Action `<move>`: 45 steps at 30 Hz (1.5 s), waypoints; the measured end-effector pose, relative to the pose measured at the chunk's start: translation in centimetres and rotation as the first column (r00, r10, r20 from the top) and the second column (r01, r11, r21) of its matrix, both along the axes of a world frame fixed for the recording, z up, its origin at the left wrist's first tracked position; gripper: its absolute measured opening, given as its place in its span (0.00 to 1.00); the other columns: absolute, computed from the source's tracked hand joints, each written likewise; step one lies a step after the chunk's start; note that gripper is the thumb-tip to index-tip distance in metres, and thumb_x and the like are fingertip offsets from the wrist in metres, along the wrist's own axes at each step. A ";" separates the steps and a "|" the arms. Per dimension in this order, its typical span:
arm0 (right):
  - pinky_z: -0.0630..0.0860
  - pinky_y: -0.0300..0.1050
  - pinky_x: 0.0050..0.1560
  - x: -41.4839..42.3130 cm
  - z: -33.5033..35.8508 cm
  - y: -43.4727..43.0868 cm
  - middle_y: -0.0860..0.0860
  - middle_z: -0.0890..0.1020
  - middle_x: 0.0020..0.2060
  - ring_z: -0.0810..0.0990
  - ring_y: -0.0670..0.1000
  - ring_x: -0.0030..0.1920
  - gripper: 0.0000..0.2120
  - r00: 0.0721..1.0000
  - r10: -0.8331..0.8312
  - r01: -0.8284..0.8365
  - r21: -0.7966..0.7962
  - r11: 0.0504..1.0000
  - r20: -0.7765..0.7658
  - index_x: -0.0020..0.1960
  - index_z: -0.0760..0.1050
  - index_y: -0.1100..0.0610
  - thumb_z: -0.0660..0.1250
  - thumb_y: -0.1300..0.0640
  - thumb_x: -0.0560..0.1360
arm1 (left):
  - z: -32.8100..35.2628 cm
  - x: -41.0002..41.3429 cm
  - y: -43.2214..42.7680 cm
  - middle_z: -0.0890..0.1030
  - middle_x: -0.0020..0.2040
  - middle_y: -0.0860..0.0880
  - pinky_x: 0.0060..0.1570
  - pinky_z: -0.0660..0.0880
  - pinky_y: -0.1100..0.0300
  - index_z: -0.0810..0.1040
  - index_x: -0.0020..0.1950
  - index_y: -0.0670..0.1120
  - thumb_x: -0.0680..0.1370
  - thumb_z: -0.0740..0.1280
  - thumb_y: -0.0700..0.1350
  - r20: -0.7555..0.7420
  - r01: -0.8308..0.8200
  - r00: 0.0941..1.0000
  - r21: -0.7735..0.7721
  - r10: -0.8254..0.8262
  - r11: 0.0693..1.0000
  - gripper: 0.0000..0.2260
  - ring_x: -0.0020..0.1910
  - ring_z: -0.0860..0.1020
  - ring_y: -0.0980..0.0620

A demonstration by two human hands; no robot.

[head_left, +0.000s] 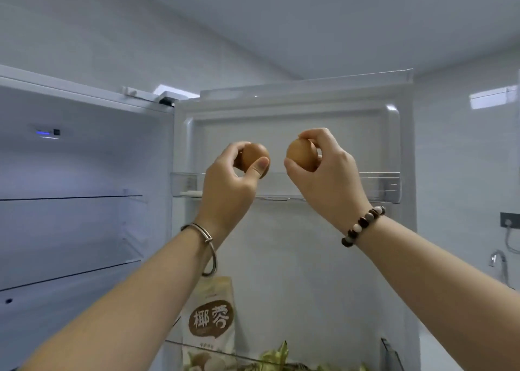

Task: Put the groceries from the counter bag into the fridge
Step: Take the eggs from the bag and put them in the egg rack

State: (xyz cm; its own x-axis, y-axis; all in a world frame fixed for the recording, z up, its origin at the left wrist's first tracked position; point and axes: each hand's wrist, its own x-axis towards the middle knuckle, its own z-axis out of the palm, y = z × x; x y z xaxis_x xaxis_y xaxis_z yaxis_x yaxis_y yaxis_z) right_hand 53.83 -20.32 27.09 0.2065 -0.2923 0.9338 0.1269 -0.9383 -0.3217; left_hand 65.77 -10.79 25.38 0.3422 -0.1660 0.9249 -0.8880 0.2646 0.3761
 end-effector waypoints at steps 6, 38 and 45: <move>0.74 0.39 0.38 4.2 4.5 1.1 0.41 0.74 0.39 0.75 0.44 0.39 0.14 0.985 -0.018 0.021 0.021 1.000 -0.169 0.56 0.69 0.51 0.65 0.51 0.73 | 4.2 5.4 2.1 0.78 0.42 0.56 0.37 0.69 0.75 0.78 0.53 0.48 0.74 0.70 0.50 0.026 -0.119 0.993 0.084 0.117 0.989 0.10 0.42 0.76 0.60; 0.80 0.38 0.40 13.2 8.2 0.5 0.53 0.85 0.41 0.84 0.47 0.37 0.12 0.411 -0.058 0.301 0.076 0.950 -0.910 0.49 0.80 0.57 0.75 0.59 0.67 | 10.6 15.1 -0.6 0.85 0.39 0.45 0.35 0.80 0.64 0.82 0.52 0.37 0.74 0.71 0.42 -0.025 0.072 0.988 0.946 -0.149 0.317 0.10 0.36 0.84 0.51; 0.81 0.45 0.48 13.9 8.2 -0.1 0.56 0.85 0.44 0.84 0.50 0.40 0.15 0.331 -0.048 0.257 0.041 0.966 -0.942 0.50 0.79 0.57 0.77 0.60 0.65 | 10.8 15.7 -0.7 0.84 0.46 0.42 0.44 0.81 0.58 0.80 0.54 0.39 0.75 0.71 0.43 0.003 0.031 0.991 0.967 -0.132 0.251 0.11 0.44 0.84 0.45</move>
State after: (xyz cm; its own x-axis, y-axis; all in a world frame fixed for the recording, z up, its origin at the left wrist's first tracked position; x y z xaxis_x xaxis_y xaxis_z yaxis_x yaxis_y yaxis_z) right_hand 67.72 -20.44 35.31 0.8409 -0.5311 0.1038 -0.4912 -0.8297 -0.2652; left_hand 81.51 -11.47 36.20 0.2150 -0.9738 0.0747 -0.9204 -0.1765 0.3488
